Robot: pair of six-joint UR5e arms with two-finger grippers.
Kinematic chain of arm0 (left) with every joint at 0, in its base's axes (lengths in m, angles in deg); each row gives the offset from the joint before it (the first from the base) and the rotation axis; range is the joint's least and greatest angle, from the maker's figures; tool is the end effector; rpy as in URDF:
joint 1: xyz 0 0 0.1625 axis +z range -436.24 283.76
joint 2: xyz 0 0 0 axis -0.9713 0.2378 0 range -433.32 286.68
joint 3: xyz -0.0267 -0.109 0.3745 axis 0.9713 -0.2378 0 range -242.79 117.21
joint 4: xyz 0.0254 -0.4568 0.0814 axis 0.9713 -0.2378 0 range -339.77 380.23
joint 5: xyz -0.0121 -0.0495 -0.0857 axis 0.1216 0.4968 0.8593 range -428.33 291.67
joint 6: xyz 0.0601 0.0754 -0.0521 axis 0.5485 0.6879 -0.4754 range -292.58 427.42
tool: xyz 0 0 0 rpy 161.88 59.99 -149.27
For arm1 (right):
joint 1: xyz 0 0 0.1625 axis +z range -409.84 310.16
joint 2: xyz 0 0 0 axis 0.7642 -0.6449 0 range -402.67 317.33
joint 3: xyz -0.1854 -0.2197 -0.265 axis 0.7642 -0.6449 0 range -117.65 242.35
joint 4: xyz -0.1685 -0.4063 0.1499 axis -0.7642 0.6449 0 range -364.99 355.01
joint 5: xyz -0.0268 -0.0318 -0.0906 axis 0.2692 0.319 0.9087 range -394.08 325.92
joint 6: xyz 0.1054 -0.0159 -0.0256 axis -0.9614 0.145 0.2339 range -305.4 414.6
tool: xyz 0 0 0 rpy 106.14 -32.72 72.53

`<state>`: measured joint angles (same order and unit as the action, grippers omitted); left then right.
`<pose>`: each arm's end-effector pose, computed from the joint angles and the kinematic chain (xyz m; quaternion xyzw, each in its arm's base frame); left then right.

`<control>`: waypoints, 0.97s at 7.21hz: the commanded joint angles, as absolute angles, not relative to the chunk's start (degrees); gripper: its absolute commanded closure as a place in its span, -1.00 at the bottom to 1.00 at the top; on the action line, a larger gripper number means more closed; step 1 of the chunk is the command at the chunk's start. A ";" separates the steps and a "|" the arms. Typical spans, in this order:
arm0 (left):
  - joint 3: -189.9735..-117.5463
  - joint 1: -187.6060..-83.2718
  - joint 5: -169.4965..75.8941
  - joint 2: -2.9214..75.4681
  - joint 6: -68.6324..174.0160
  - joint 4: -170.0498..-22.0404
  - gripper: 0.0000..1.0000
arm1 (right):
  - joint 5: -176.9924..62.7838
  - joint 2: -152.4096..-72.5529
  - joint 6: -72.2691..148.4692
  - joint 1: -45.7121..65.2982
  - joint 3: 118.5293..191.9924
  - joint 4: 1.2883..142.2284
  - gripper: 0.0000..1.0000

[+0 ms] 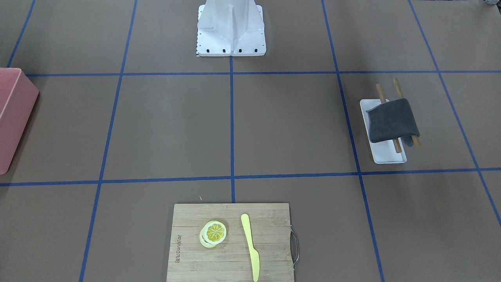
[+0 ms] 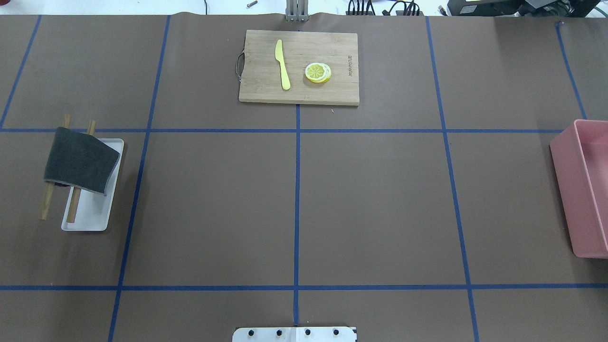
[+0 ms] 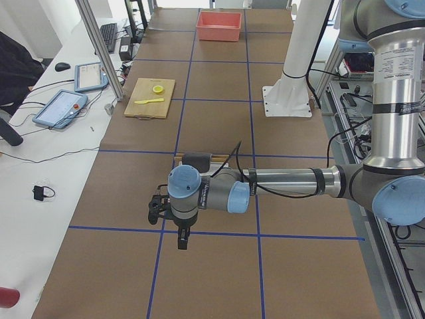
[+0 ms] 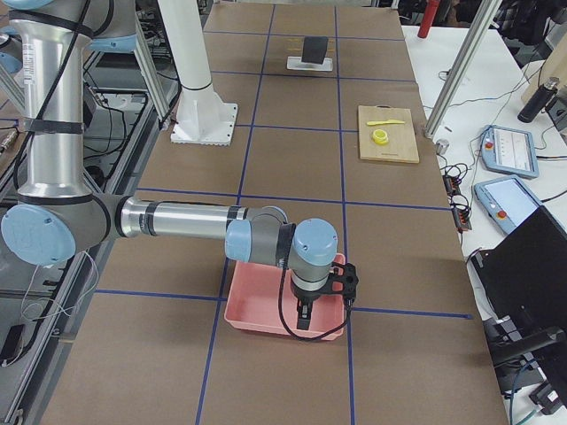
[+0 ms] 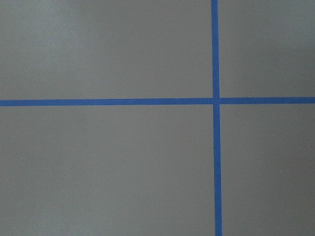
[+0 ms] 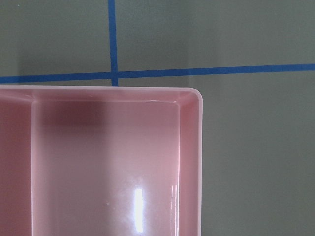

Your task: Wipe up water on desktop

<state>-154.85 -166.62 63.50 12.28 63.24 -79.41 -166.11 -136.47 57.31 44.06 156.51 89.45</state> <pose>-0.0636 -0.5237 0.6388 0.0477 0.3581 -0.0144 0.9324 0.0946 -0.5076 0.6381 -0.0126 -0.3597 0.0225 0.9327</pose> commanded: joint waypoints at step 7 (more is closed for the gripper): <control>-154.46 -166.59 63.41 12.19 63.73 -79.52 -0.97 | -166.10 -136.28 57.41 42.54 157.72 89.58 -1.00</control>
